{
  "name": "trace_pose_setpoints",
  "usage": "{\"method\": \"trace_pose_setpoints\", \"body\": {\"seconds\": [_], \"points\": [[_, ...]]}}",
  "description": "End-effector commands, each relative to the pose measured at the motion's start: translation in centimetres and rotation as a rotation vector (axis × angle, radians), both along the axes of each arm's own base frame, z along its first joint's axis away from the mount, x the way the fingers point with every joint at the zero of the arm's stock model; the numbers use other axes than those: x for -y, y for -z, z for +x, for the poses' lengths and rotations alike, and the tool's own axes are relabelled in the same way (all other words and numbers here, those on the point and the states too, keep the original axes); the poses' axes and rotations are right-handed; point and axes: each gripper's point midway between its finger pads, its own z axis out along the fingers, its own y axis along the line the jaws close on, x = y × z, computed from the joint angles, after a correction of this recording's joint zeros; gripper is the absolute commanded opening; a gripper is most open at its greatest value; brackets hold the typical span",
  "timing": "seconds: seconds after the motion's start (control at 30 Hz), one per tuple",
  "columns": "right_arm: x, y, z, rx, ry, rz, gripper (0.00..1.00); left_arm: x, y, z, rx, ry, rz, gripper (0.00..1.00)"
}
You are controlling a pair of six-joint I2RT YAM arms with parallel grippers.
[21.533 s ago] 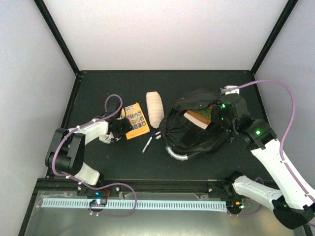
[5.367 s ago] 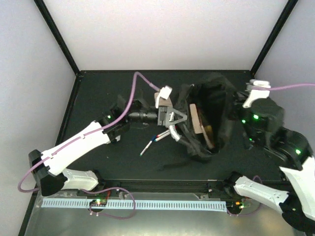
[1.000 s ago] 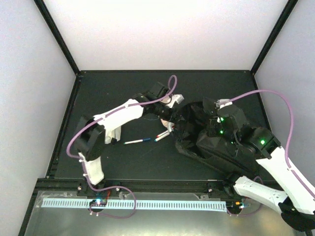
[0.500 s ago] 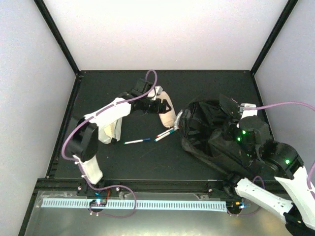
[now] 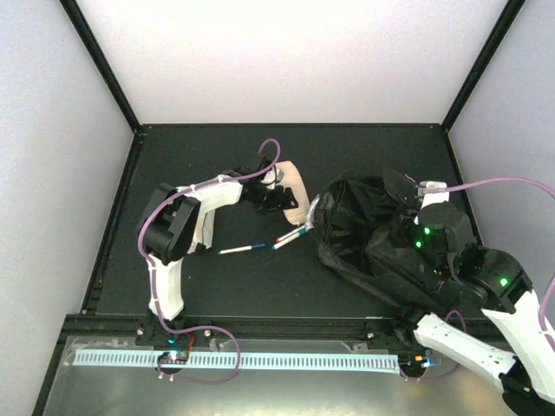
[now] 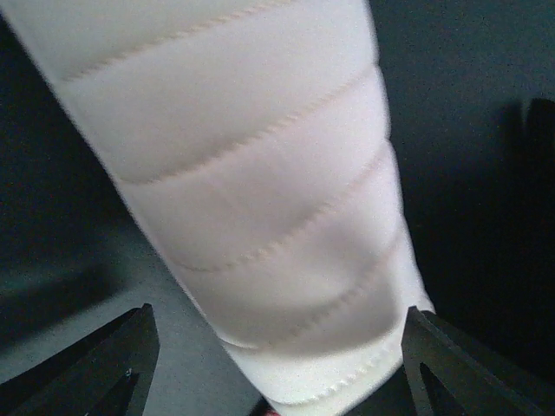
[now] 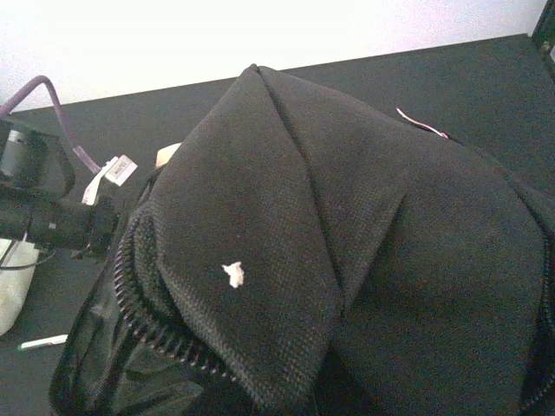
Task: Pack the student bag
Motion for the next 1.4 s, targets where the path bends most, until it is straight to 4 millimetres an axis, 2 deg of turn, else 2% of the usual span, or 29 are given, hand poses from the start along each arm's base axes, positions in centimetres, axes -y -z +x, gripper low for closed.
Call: {"method": "trace_pose_setpoints", "body": {"seconds": [0.0, 0.17, 0.27, 0.37, 0.43, 0.53, 0.6, 0.67, 0.73, 0.87, 0.97, 1.07, 1.13, 1.2, 1.37], "points": [[-0.2, -2.9, 0.5, 0.099, 0.004, 0.065, 0.02, 0.0, 0.0, 1.9, 0.009, -0.042, -0.032, 0.79], [-0.9, -2.6, 0.8, 0.088, -0.018, 0.073, 0.02, 0.0, 0.2, 2.9, 0.022, -0.066, -0.044, 0.77], [-1.6, -2.5, 0.8, 0.078, -0.051, 0.071, 0.02, 0.0, 0.3, 3.7, 0.027, -0.083, -0.06, 0.7], [-2.2, -2.5, 0.8, 0.073, -0.081, 0.074, 0.02, 0.2, 0.0, 4.4, 0.027, -0.091, -0.1, 0.56], [-2.6, -2.5, 0.8, 0.072, -0.098, 0.08, 0.02, 0.3, 0.0, 4.9, 0.026, -0.093, -0.114, 0.42], [-3.0, -2.3, 0.8, 0.065, -0.117, 0.08, 0.02, 0.3, -0.2, 5.3, 0.034, -0.093, -0.119, 0.13], [-3.3, -2.0, 0.9, 0.053, -0.127, 0.075, 0.02, 0.2, -0.6, 5.4, 0.044, -0.089, -0.116, 0.05], [-3.9, -1.6, 1.0, 0.039, -0.15, 0.069, 0.02, -0.1, -1.4, 5.5, 0.074, -0.085, -0.102, 0.02], [-4.6, -1.2, 1.1, 0.024, -0.183, 0.058, 0.02, -0.8, -2.8, 5.5, 0.118, -0.085, -0.09, 0.01], [-6.4, -0.3, 1.7, -0.007, -0.249, 0.034, 0.02, -2.3, -7.8, 5.1, 0.246, -0.083, -0.068, 0.02], [-8.5, 0.4, 2.1, -0.033, -0.336, 0.026, 0.02, -3.8, -11.8, 4.1, 0.337, -0.091, -0.032, 0.01], [-11.5, 1.0, 1.8, -0.072, -0.476, 0.049, 0.02, -5.8, -15.3, 2.8, 0.415, -0.112, 0.001, 0.02], [-13.3, 1.1, 1.2, -0.089, -0.581, 0.073, 0.02, -6.7, -17.4, 1.4, 0.461, -0.106, 0.001, 0.01], [-14.2, 0.9, 0.4, -0.097, -0.651, 0.091, 0.02, -7.2, -19.6, -0.4, 0.506, -0.08, -0.022, 0.01], [-13.3, 1.4, -0.6, -0.107, -0.657, 0.078, 0.06, -6.9, -21.8, -5.4, 0.524, 0.052, -0.121, 0.01]]}}
